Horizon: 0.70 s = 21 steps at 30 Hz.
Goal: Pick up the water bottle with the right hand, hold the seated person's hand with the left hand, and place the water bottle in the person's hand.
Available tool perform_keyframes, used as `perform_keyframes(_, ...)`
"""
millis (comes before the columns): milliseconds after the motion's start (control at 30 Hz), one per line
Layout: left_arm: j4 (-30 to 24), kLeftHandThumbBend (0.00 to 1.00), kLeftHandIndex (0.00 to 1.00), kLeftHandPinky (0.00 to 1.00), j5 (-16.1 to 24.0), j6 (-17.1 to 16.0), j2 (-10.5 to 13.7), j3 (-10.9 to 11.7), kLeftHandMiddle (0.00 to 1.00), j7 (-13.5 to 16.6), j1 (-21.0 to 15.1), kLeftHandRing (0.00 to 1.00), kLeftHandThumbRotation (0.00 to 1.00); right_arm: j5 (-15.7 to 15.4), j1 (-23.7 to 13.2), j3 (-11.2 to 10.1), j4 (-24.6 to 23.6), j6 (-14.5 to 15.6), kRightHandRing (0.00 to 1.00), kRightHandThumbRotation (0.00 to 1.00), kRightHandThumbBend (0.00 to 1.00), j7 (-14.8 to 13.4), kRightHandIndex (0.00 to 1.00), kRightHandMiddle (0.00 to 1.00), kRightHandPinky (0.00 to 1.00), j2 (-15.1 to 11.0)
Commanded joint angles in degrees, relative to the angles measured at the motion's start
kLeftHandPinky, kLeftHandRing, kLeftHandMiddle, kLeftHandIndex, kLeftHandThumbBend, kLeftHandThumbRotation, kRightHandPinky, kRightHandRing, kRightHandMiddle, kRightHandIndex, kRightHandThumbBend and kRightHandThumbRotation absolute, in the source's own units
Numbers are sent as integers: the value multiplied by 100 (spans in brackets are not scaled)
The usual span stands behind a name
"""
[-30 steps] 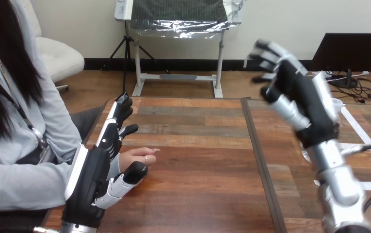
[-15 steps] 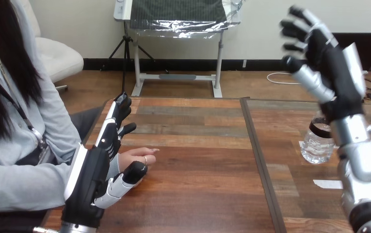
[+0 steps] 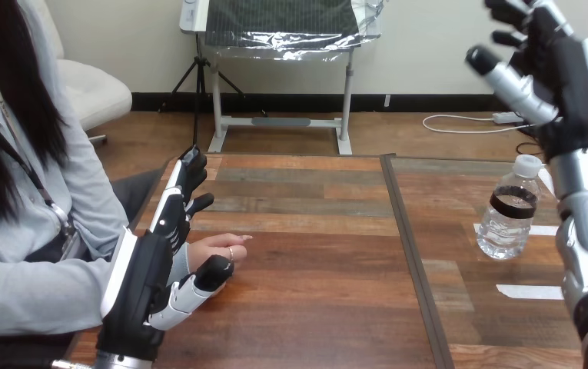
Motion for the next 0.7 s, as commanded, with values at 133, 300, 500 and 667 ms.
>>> perform_keyframes(133,-245,100,98,88,-69,-127,28,70,100,43,-159,96,85,-299,-657,50,234,531,88,63,100,-568,88,84,84,-292)
perform_keyframes(300,-249,100,98,88,-60,-152,32,67,100,41,-157,96,85,-622,-784,195,348,918,86,64,100,-1026,88,83,82,-417)
perform_keyframes(500,-224,100,98,87,-27,-219,33,72,99,55,-148,96,86,-738,-897,210,461,1344,85,60,100,-1194,87,82,80,-466)
perform_keyframes(667,-260,100,98,87,-45,-220,34,65,99,47,-106,95,87,-832,-954,257,534,1633,84,59,100,-1316,87,82,79,-503)
